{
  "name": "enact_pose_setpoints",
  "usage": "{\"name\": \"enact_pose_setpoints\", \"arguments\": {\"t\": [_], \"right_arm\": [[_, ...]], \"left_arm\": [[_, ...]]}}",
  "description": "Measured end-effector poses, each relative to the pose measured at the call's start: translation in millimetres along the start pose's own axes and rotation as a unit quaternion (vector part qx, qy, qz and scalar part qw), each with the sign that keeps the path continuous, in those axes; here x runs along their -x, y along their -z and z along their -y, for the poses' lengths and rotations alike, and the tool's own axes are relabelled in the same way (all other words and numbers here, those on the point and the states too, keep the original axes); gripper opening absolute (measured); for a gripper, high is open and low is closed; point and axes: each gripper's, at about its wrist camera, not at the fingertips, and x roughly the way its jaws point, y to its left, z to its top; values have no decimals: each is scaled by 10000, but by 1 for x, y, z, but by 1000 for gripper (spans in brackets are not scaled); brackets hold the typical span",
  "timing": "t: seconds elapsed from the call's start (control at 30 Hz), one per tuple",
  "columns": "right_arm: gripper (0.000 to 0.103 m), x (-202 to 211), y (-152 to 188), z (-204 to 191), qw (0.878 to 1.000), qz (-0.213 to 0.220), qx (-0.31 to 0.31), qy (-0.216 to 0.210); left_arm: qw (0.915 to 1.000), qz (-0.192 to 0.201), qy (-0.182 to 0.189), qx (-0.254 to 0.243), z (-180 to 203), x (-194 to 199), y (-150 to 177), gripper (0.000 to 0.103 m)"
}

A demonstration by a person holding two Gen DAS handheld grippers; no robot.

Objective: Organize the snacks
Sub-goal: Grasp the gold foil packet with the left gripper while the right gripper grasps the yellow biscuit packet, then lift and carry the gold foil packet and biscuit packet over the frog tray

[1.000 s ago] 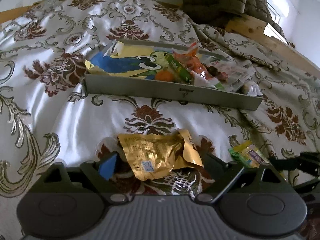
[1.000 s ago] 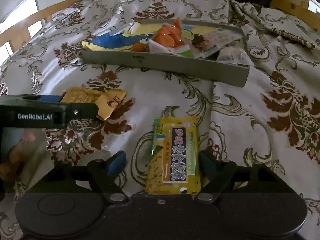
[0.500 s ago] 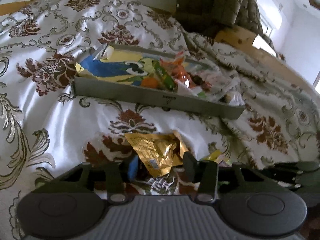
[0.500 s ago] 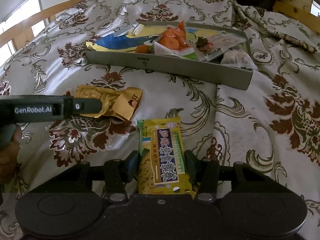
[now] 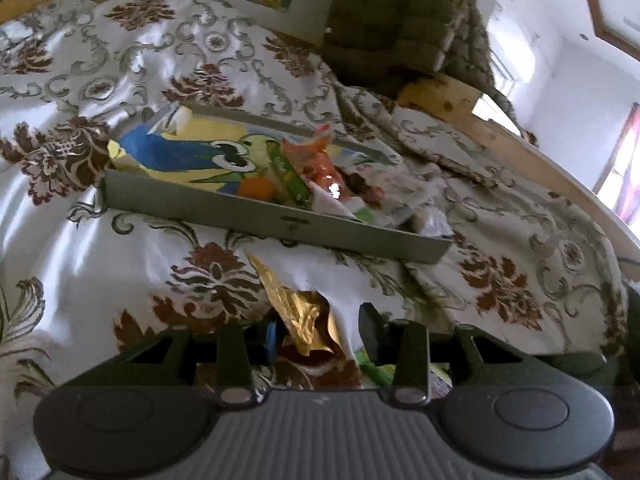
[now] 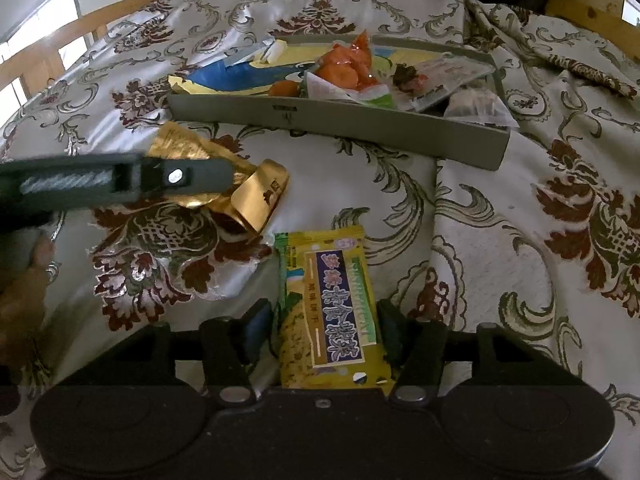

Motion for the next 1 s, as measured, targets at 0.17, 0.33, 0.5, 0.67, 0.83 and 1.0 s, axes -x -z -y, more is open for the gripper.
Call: {"name": "enact_pose_setpoints", "arguments": {"t": [0.17,0.33,0.5,0.67,0.83,1.0], "right_arm": [[52,0,2,-5,9995,83,257,139],[51,1,-1,1,9998,188,54,63],[51,3,-3,1,9995,307,81,72],[51,9,-6,1,9992,396,56,29],[51,9,-4,-5,10000,21,-14,3],[51,17,-1,-8,10000,-33,-69,4]], "left_arm": [[9987,-163,-395,269,-6,-4,-1,23],[9976,-237,-460,467,-11,-5,-1,13],[9981,-193,-473,335,-3,1,-3,11],[9977,-127,-632,227,9,9,-6,10],[9974,-108,-667,234,14,21,-8,10],[9969,-90,-777,125,26,36,-5,10]]}}
